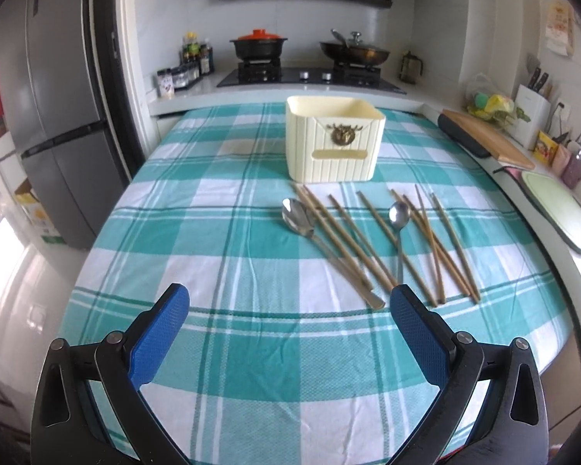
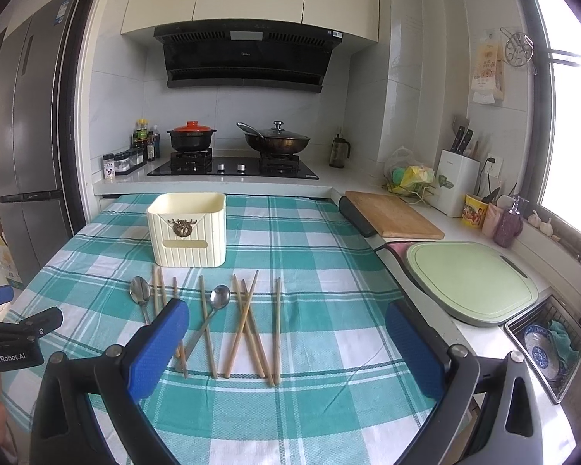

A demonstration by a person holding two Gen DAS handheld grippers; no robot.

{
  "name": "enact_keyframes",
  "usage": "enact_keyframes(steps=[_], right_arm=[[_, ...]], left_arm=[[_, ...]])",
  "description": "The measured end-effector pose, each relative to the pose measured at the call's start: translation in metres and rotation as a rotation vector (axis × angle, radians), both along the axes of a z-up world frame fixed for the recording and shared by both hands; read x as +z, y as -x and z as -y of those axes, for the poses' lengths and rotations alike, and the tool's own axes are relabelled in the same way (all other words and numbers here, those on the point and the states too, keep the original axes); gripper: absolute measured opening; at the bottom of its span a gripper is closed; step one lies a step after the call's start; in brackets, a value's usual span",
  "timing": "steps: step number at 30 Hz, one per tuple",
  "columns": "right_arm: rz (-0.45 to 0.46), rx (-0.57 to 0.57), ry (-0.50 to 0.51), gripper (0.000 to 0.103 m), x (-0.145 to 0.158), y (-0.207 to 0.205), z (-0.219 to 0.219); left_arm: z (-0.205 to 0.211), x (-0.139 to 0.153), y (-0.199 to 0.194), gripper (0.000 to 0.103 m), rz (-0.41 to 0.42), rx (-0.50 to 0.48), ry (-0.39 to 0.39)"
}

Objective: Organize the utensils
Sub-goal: 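Grasp the silver spoon with the left gripper while the right gripper grasps a wooden chopstick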

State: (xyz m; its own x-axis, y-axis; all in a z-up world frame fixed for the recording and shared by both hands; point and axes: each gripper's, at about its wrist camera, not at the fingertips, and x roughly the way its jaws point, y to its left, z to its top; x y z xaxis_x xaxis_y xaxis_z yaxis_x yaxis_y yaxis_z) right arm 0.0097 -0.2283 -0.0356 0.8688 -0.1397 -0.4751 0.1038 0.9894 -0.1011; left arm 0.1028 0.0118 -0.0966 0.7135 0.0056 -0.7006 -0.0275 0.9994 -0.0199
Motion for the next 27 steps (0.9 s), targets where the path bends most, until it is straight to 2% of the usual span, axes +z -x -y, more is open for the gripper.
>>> enact_keyframes(steps=[9, 15, 21, 24, 27], right_arm=[[-0.126, -0.035, -0.007, 0.103, -0.045, -0.041, 0.022], [-0.174, -0.038, -0.024, 0.103, -0.062, -0.062, 0.032], [-0.209, -0.058, -0.026, 0.103, -0.071, -0.080, 0.045], [-0.217, -0.068, -0.031, 0.103, -0.074, -0.090, 0.053], [-0.229, -0.045, -0.076, 0.103, -0.076, -0.107, 0.062]], left_arm=[[0.002, -0.052, -0.079, 0.103, -0.160, 0.067, 0.029], [0.010, -0.081, -0.124, 0.103, -0.223, 0.131, 0.018], [0.016, -0.103, -0.148, 0.103, -0.253, 0.176, -0.043], [0.014, -0.108, -0.148, 0.103, -0.253, 0.176, -0.032], [0.017, -0.107, -0.146, 0.103, -0.244, 0.162, -0.048]])
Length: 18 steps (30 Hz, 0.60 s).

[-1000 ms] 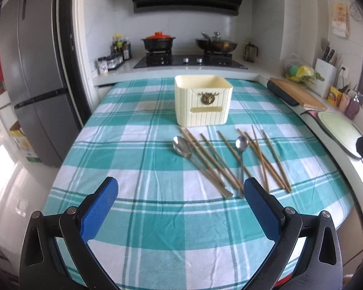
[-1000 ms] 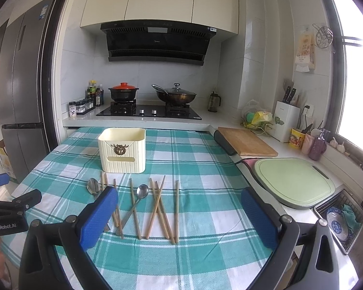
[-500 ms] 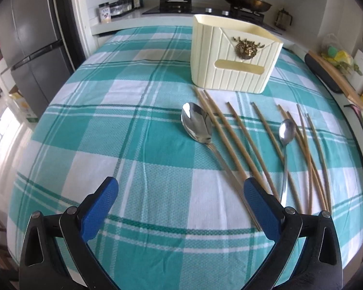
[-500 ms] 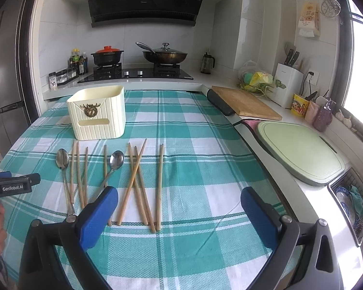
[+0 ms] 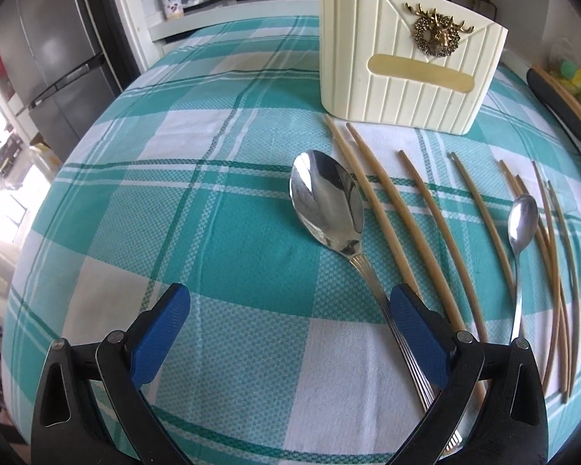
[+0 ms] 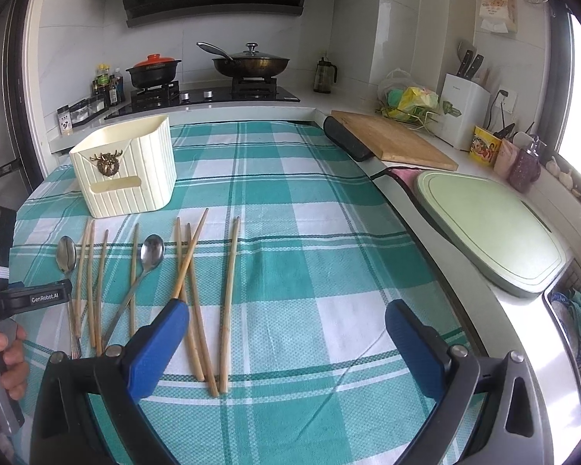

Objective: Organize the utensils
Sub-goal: 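Grasp the silver spoon with the left gripper while the right gripper grasps a wooden chopstick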

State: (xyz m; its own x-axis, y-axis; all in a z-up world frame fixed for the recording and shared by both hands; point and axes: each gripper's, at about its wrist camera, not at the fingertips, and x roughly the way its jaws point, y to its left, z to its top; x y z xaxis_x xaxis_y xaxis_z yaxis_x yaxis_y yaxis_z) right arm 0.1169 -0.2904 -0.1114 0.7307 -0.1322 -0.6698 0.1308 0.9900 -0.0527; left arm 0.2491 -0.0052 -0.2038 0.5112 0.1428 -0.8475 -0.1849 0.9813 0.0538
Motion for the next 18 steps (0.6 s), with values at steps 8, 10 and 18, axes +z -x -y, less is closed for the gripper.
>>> enact_keyframes(steps=[8, 10, 18], right_arm=[[-0.191, 0.119, -0.123, 0.095, -0.052, -0.081, 0.003], [-0.238, 0.140, -0.118, 0.079, -0.063, -0.094, -0.001], [-0.340, 0.228, 0.003, 0.054, -0.087, -0.106, -0.013]], left_arm=[[-0.006, 0.000, 0.004, 0.103, -0.015, -0.075, -0.002], [-0.011, -0.001, 0.004, 0.103, -0.023, -0.087, 0.013], [-0.032, -0.006, 0.008, 0.103, -0.054, -0.127, -0.030]])
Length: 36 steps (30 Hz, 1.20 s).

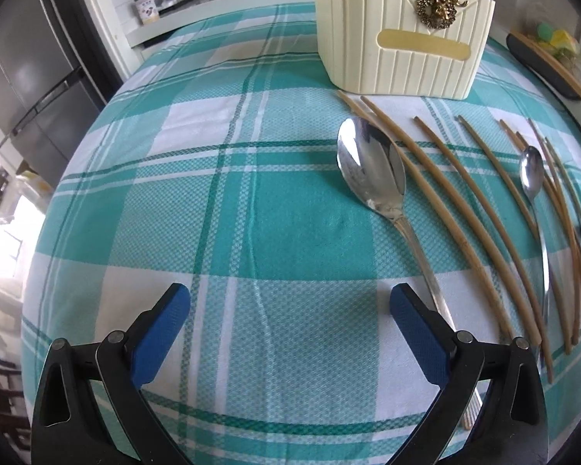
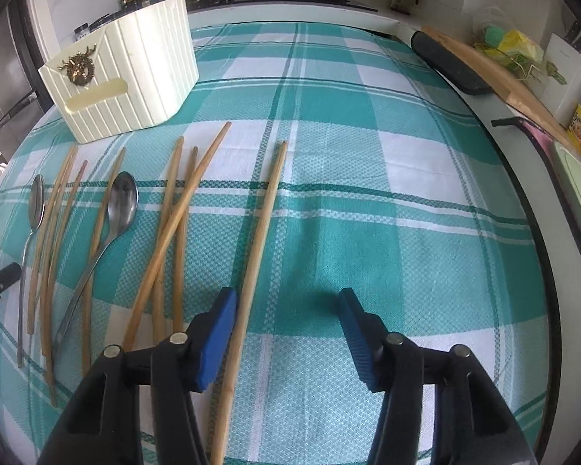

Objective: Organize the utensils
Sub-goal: 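Grasp the silver spoon with the left gripper while the right gripper grasps a wooden chopstick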

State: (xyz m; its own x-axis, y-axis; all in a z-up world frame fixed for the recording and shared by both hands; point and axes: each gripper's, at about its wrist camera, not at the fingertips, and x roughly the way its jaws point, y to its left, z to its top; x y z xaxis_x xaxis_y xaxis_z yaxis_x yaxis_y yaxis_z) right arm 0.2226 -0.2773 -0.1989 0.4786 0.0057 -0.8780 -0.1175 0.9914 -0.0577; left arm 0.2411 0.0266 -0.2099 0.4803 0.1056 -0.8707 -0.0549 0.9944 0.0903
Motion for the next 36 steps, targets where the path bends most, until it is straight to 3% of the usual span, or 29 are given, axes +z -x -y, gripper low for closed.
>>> enact_keyframes(steps=[4, 7, 9, 16, 28, 32, 36], right_arm=[[-0.029, 0.011, 0.022, 0.053, 0.003, 0.002, 0.007], [-0.034, 0.008, 0.018, 0.053, 0.002, 0.001, 0.010], [-0.031, 0.003, 0.019, 0.053, 0.001, 0.001, 0.010], [-0.028, 0.023, 0.030, 0.053, 0.001, -0.003, 0.004], [-0.130, 0.083, -0.008, 0.053, 0.002, -0.023, 0.012], [-0.132, 0.106, -0.016, 0.053, 0.001, -0.039, 0.006], [-0.132, 0.121, -0.020, 0.039, 0.001, -0.061, -0.002]], left_arm=[[-0.011, 0.004, 0.001, 0.103, -0.011, 0.004, 0.012], [-0.017, 0.011, 0.001, 0.103, 0.007, 0.031, 0.148], [-0.011, 0.013, -0.003, 0.103, 0.015, 0.036, 0.199], [0.023, -0.004, -0.010, 0.103, 0.000, 0.009, 0.072], [-0.016, 0.001, -0.010, 0.103, -0.026, -0.037, -0.030], [0.005, 0.002, -0.023, 0.103, -0.039, -0.164, -0.065], [0.021, 0.003, -0.047, 0.102, -0.035, -0.264, -0.082]])
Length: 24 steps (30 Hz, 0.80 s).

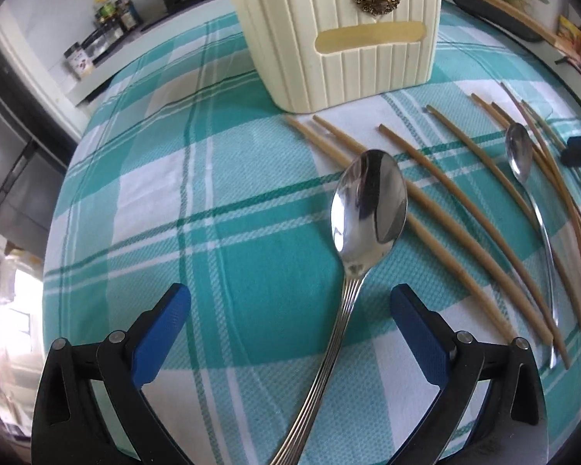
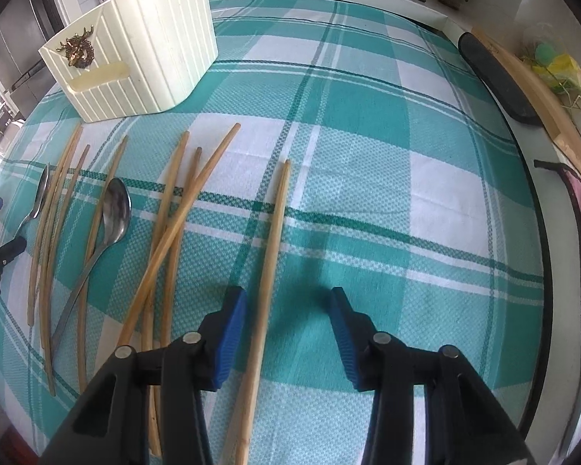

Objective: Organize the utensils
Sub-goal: 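Grasp the silver spoon with the left gripper while the right gripper grasps a wooden chopstick, then lift the spoon and chopstick over the cream holder while both grippers open to drop them in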

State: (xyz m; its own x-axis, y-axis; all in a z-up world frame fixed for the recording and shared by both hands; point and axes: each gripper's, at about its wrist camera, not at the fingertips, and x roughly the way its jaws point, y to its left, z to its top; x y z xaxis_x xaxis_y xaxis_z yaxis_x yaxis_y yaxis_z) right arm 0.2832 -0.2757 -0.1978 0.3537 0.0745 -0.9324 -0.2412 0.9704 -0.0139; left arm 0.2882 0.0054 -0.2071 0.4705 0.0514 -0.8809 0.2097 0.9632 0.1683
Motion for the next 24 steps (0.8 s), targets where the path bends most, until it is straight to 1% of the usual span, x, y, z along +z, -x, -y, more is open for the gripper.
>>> enact_keyframes(steps=[2, 3, 4, 5, 6, 7, 10, 13, 16, 21, 24], right_arm=[[-0.001, -0.003, -0.011, 0.033, 0.001, -0.012, -0.003], [-0.007, -0.006, -0.019, 0.025, 0.001, -0.018, -0.003], [-0.007, -0.008, -0.020, 0.016, 0.002, -0.025, -0.005], [-0.009, -0.010, -0.020, 0.010, 0.002, -0.031, -0.006], [-0.012, -0.013, -0.029, 0.008, 0.002, -0.035, -0.006], [-0.014, -0.020, -0.041, 0.007, 0.003, -0.039, -0.007], [0.009, -0.036, -0.078, 0.007, 0.011, -0.040, -0.006], [0.068, -0.035, -0.127, 0.007, 0.031, -0.025, -0.004], [0.147, -0.019, -0.157, 0.007, 0.061, 0.000, -0.003], [0.277, 0.010, -0.208, 0.007, 0.116, 0.046, -0.002], [0.350, 0.027, -0.227, 0.007, 0.142, 0.070, -0.004]], left_arm=[[0.001, -0.001, -0.013, 0.096, -0.025, -0.036, 0.049], [0.001, 0.000, -0.019, 0.087, -0.044, -0.056, 0.090], [0.001, 0.001, -0.023, 0.072, -0.064, -0.075, 0.135], [0.001, 0.002, -0.027, 0.066, -0.075, -0.089, 0.166], [0.003, 0.004, -0.028, 0.050, -0.067, -0.104, 0.155], [0.006, 0.006, -0.028, 0.040, -0.056, -0.122, 0.147], [0.005, 0.006, -0.025, 0.039, -0.050, -0.120, 0.151], [-0.005, 0.013, -0.018, 0.038, -0.019, -0.088, 0.168], [-0.019, 0.034, -0.002, 0.038, 0.030, -0.060, 0.222], [-0.045, 0.081, 0.031, 0.037, 0.155, -0.037, 0.320], [-0.055, 0.100, 0.052, 0.036, 0.215, -0.031, 0.361]])
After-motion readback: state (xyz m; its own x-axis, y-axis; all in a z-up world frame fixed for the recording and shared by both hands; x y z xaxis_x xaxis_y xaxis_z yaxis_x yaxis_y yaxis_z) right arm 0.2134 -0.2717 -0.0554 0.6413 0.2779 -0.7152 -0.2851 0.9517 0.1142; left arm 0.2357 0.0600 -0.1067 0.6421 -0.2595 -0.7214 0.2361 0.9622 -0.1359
